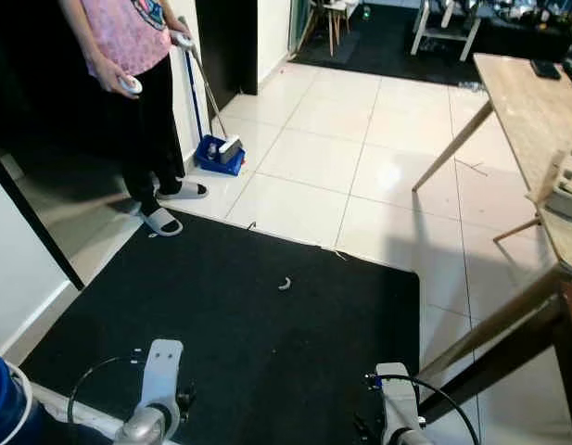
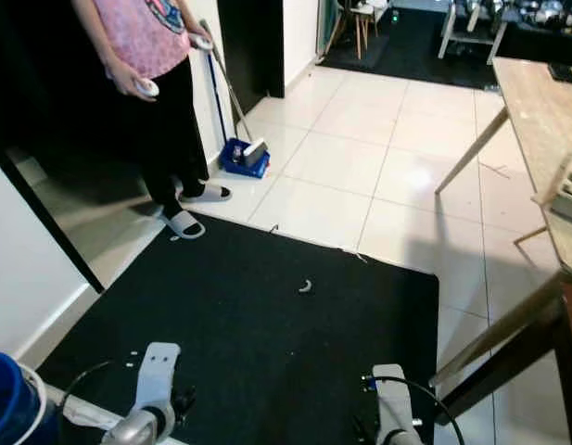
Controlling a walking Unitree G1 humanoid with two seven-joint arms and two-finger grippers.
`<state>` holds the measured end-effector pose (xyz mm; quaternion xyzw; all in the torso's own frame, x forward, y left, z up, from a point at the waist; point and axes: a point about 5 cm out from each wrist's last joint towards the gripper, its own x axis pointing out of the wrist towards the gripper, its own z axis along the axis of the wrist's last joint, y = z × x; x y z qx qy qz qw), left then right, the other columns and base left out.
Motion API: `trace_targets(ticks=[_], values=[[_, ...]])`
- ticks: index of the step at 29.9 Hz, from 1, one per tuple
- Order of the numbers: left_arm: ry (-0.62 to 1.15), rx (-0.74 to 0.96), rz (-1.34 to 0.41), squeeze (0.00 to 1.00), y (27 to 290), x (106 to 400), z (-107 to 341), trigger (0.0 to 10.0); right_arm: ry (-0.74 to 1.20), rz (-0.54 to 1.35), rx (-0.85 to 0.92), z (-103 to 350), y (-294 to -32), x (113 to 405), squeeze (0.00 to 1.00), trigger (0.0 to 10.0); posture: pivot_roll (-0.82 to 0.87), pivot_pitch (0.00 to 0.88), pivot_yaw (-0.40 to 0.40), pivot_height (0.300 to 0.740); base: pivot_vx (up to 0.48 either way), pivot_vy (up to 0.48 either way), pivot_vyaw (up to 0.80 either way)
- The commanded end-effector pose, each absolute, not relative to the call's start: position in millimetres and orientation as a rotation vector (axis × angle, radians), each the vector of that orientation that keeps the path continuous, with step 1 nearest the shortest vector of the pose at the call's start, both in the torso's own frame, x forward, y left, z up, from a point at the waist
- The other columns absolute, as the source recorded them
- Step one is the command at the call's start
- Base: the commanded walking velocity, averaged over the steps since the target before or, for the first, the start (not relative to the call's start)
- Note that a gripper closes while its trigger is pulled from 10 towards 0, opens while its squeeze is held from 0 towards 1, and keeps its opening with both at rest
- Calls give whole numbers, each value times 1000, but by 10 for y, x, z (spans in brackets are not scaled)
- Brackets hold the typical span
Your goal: Picking trash to rubbish bin
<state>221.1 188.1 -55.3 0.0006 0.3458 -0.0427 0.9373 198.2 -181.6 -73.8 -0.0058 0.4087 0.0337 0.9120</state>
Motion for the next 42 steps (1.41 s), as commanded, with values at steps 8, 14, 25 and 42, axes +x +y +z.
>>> trace_targets(ticks=[8,14,25,42], values=[[721,-3,-89,0,1869,2184,-574,10000,868,62,-19,-766,-1858,1927,0,10000,109,106,-11,740,324,0,0],[718,-8,-82,0,1874,2189,-571,10000,870,68,-21,-767,-1846,1930,0,10000,111,107,-17,740,336,0,0],[718,-11,-72,0,1878,2188,-572,10000,868,73,-22,-755,-1838,1958,0,10000,113,108,-20,740,335,0,0],[718,-7,-73,0,1883,2193,-569,10000,877,66,1,-763,-1829,1950,0,10000,113,106,-18,740,325,0,0]])
